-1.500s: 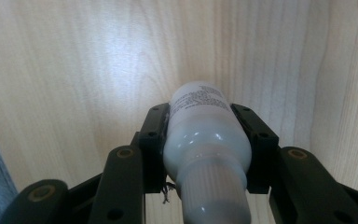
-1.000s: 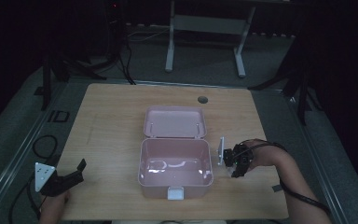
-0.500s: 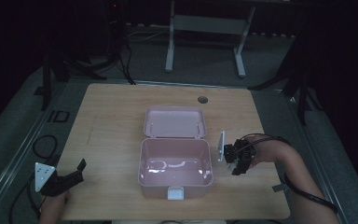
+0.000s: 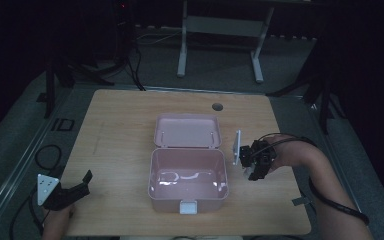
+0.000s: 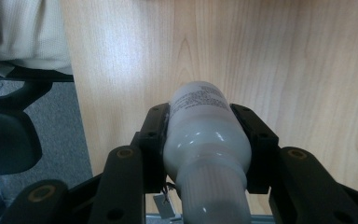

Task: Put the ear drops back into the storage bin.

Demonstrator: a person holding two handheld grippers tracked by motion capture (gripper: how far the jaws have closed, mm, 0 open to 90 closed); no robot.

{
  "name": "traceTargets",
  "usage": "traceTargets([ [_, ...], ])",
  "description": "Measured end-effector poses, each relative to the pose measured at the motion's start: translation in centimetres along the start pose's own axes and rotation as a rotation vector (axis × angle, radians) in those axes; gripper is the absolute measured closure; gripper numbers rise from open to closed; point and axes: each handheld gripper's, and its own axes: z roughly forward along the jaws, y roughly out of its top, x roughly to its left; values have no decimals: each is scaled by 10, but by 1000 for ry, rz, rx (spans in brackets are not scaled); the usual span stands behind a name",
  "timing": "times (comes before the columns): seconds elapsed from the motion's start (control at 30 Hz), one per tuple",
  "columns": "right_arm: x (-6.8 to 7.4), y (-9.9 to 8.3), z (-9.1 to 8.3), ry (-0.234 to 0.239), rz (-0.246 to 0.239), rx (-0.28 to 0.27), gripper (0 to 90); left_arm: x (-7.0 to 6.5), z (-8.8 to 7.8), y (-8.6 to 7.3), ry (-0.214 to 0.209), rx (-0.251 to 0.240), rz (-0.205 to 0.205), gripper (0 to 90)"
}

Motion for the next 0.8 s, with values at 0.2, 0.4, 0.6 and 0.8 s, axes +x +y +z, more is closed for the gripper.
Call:
traceTargets([
  [0.2,0,9,-13,-8,-1,0,597,0,0,0,0,-1,0,4],
  [0.4,0,23,-22,-14,-16,-4,597,0,0,0,-1,0,-1,4],
  [0.6,3,42,-28,-13,-44,-14,597,0,0,0,-1,0,-1,4],
  [0.8,6,62,-28,-9,-89,-20,597,0,0,0,-2,0,0,4],
])
